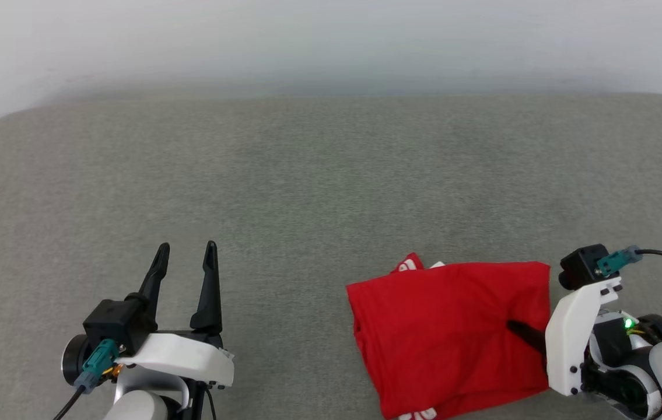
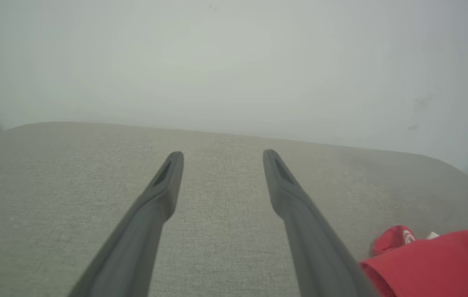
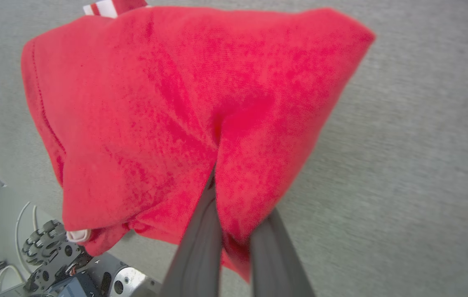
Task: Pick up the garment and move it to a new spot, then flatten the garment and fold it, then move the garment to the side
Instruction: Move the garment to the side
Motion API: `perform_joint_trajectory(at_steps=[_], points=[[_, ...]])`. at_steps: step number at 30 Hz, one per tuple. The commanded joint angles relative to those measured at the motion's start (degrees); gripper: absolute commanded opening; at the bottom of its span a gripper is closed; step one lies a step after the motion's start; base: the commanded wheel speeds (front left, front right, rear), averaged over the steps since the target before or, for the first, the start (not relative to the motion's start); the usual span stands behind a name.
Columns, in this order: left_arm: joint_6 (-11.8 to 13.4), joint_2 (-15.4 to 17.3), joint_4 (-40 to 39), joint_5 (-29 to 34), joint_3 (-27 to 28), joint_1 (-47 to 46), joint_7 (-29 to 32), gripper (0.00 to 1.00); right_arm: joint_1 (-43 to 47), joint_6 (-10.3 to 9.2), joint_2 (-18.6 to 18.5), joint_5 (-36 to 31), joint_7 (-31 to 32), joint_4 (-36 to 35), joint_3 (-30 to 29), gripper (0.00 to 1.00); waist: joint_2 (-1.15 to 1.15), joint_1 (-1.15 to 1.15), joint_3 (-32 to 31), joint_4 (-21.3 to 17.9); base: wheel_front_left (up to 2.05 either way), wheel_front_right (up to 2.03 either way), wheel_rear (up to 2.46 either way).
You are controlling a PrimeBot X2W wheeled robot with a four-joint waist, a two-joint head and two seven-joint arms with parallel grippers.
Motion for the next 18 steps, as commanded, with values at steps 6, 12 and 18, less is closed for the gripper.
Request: perform_joint_trajectory(at_steps=[6, 12, 18], points=[[0.02, 1.25, -1.78, 1.07, -0.17, -1.71, 0.67, 1.0, -4.59, -0.05, -0.92, -7.58, -0.11, 3.11, -1.76, 0.0, 0.0, 0.0, 3.62, -12.85, 0.0, 0.0, 0.0], [-0.24, 3.29, -4.69, 2.64, -0.45, -5.46, 2.95, 1.0, -10.49, -0.05, 0.41, -10.21, -4.63, 8.06, -4.57, 0.0, 0.0, 0.0, 9.98, -18.46, 0.0, 0.0, 0.0], [-1.21, 5.71, -8.36, 5.34, -1.4, -12.41, 6.59, 1.0, -18.39, -0.05, -0.4, -13.06, -11.8, 16.25, -10.61, 0.0, 0.0, 0.0, 18.59, -20.3, 0.0, 0.0, 0.0]])
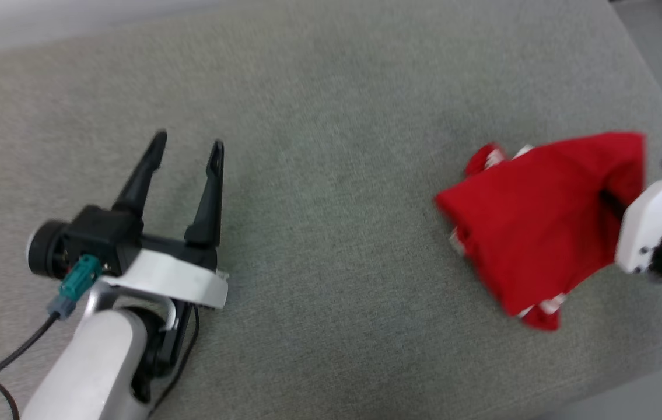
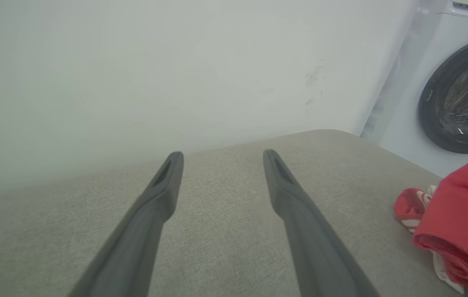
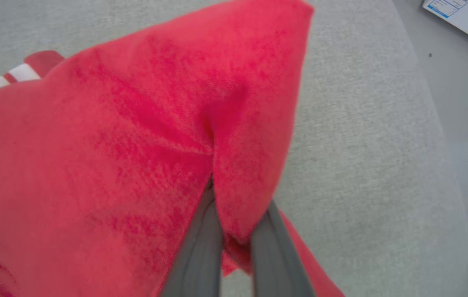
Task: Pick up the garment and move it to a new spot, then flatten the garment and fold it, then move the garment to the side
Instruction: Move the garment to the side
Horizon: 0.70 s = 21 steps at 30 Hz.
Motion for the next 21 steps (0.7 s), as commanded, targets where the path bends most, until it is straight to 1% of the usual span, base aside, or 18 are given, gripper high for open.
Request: perform_joint_trajectory(at_steps=[1, 4, 7, 10, 16, 17, 18, 19, 21], points=[[-0.28, 0.5, -0.6, 0.63, 0.05, -1.68, 0.43, 1.0, -2.1, -0.06, -0.75, -0.53, -0.94, 1.05, -1.21, 0.0, 0.0, -0.01, 7.05, -2.59, 0.0, 0.0, 0.0], [-0.79, 1.23, -2.2, 1.84, -0.57, -4.77, 1.63, 1.0, -6.34, -0.06, -2.63, -3.24, -5.18, 4.38, -5.36, 0.0, 0.0, -0.01, 11.01, -2.19, 0.0, 0.0, 0.0], [-1.34, 1.78, -4.0, 3.06, -1.6, -6.7, 2.99, 1.0, -9.5, -0.06, -3.83, -5.95, -8.11, 8.09, -10.24, 0.0, 0.0, -0.01, 14.22, -1.75, 0.0, 0.0, 0.0], [-1.31, 2.58, -5.61, 3.94, -1.81, -7.98, 3.64, 1.0, -12.61, -0.06, -4.91, -8.79, -11.56, 10.65, -15.31, 0.0, 0.0, -0.01, 16.76, -1.12, 0.0, 0.0, 0.0], [-1.54, 2.9, -7.47, 4.78, -2.38, -9.71, 4.32, 1.0, -15.73, -0.07, -2.91, -13.53, -17.46, 16.34, -22.8, 0.0, 0.0, -0.01, 19.07, -0.01, 0.0, 0.0, 0.0], [-1.55, 2.88, -7.59, 4.85, -2.45, -9.91, 4.32, 1.0, -16.09, -0.07, -2.46, -14.45, -18.69, 17.27, -23.61, 0.31, 0.0, -0.01, 19.15, 0.13, 0.0, 0.0, 0.0], [-1.46, 2.82, -7.7, 4.89, -2.44, -10.11, 4.14, 1.0, -16.41, -0.07, -2.01, -15.34, -19.69, 18.26, -24.5, 0.84, 0.0, -0.01, 19.16, 0.26, 0.0, 0.0, 0.0], [-1.4, 2.76, -7.6, 4.85, -2.44, -10.16, 4.0, 1.0, -16.65, -0.07, -1.64, -16.08, -20.54, 19.24, -25.39, 1.0, 0.0, -0.01, 19.03, 0.35, 0.0, 0.0, 0.0], [-1.26, 2.64, -7.43, 4.62, -2.43, -9.87, 3.74, 1.0, -17.09, -0.07, -1.41, -17.76, -22.63, 20.94, -26.86, 1.0, 0.0, -0.01, 18.5, 0.5, 0.0, 0.0, 0.0]])
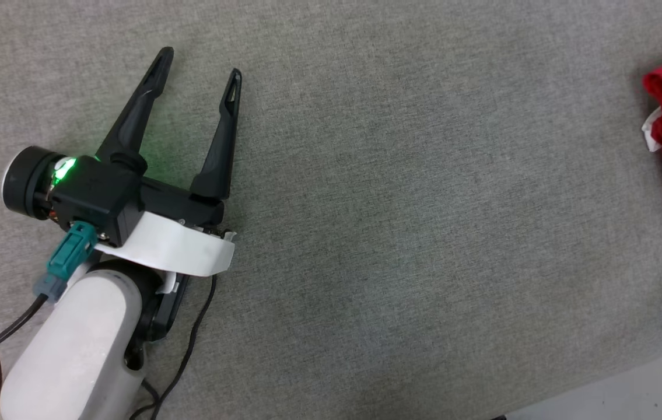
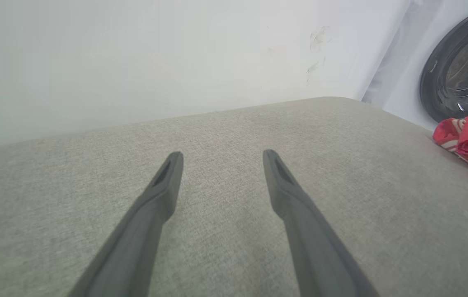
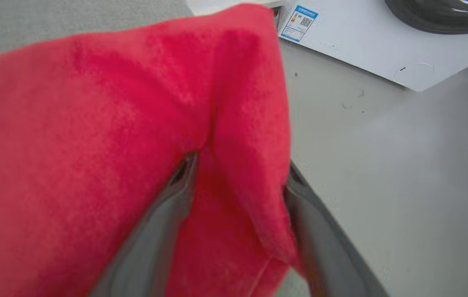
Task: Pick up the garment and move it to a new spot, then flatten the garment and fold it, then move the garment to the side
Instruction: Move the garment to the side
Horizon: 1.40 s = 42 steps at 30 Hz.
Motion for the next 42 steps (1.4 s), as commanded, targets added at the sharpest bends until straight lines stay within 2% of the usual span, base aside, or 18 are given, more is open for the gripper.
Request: perform_joint_trajectory(at_steps=[1, 7, 11, 18, 26, 30, 37, 42], points=[[0.25, -0.25, 0.16, -0.2, -0.1, -0.13, -0.5, 1.0, -0.79, -0.07, -0.17, -1.04, -1.08, 1.01, -0.96, 1.0, 0.0, -0.01, -0.76, 0.16, 0.0, 0.0, 0.0], [0.43, -1.96, 3.52, -1.72, -0.51, 2.53, -3.09, 1.0, 1.9, -0.07, -1.55, -5.41, -6.67, 3.64, -4.76, 1.0, 0.0, -0.01, -6.78, 1.91, 0.0, 0.0, 0.0], [1.22, -3.73, 7.09, -3.76, -0.34, 6.27, -5.38, 1.0, 5.39, -0.07, -0.92, -6.01, -8.95, 3.15, -4.27, 1.0, 0.0, -0.01, -13.11, 3.05, 0.0, 0.0, 0.0], [2.34, -5.91, 11.78, -7.11, 0.3, 13.03, -8.0, 1.0, 15.79, -0.07, 3.73, -4.0, -12.23, -1.32, -0.85, 1.0, 0.0, -0.01, -23.06, 6.11, 0.0, 0.0, 0.0], [2.87, -7.1, 15.56, -9.66, 1.21, 18.91, -9.3, 1.0, 29.39, -0.07, 13.01, -1.74, -13.87, -13.62, 5.16, 1.0, 0.0, -0.01, -30.9, 10.81, 0.0, 0.0, 0.0], [3.5, -7.79, 16.47, -10.5, 1.5, 21.54, -9.76, 1.0, 35.39, -0.07, 16.36, -0.84, -13.97, -21.64, 8.49, 1.0, 0.0, -0.01, -33.56, 13.58, 0.0, 0.0, 0.0], [3.41, -7.63, 18.22, -10.49, 2.21, 24.02, -10.45, 1.0, 43.3, -0.07, 18.53, -1.08, -13.98, -36.13, 14.82, 1.0, 0.0, -0.01, -35.78, 17.44, 0.0, 0.0, 0.0], [2.92, -7.48, 19.59, -10.01, 2.75, 25.75, -10.69, 1.0, 48.27, -0.07, 18.93, -2.13, -12.14, -44.18, 17.3, 1.0, 0.0, -0.01, -38.41, 18.38, 0.0, 0.0, 0.0]])
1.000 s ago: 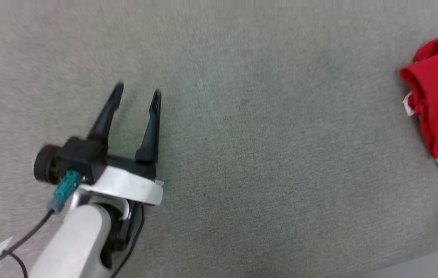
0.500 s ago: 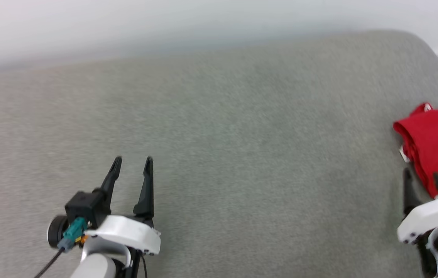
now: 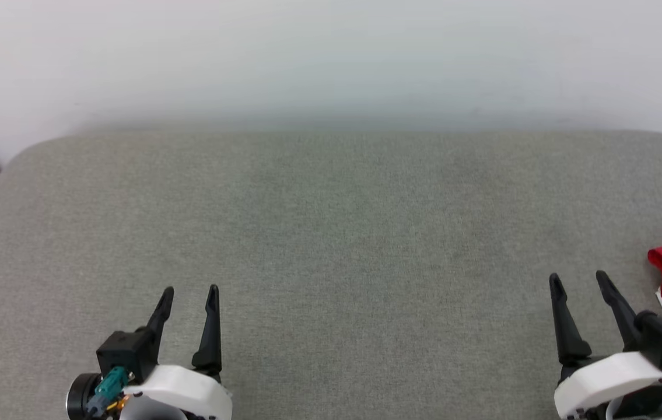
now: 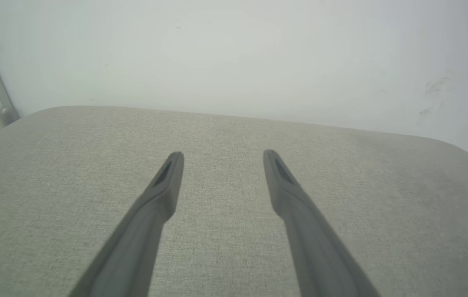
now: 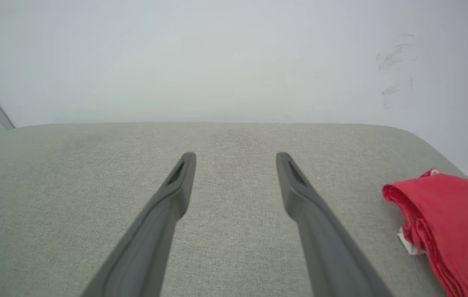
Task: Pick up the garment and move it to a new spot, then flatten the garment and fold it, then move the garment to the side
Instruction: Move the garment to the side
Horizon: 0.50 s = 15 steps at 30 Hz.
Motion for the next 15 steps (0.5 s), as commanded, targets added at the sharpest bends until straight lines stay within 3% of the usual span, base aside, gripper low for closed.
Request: perform_joint_trajectory(at_steps=[1, 9, 15], points=[[-0.23, 0.16, 0.51, 0.53, 0.14, 1.21, -0.22, 1.0, 2.19, -0.07, 0.24, -0.43, 0.89, -2.17, 0.41, 1.0, 0.0, 0.01, -1.86, 0.67, 0.0, 0.0, 0.0], [-0.6, -0.16, 0.92, 1.58, 0.06, 2.38, -0.42, 1.0, 6.64, -0.07, 0.35, -0.68, 4.13, -8.64, 1.41, 1.0, 0.0, 0.01, -3.25, 0.2, 0.0, 0.0, 0.0], [-1.01, -0.52, 1.58, 2.02, 0.51, 1.72, -0.51, 1.0, 7.43, -0.07, 0.36, 0.66, 4.94, -9.71, 2.1, 1.0, 0.0, 0.01, -3.19, -0.4, 0.0, 0.0, 0.0]])
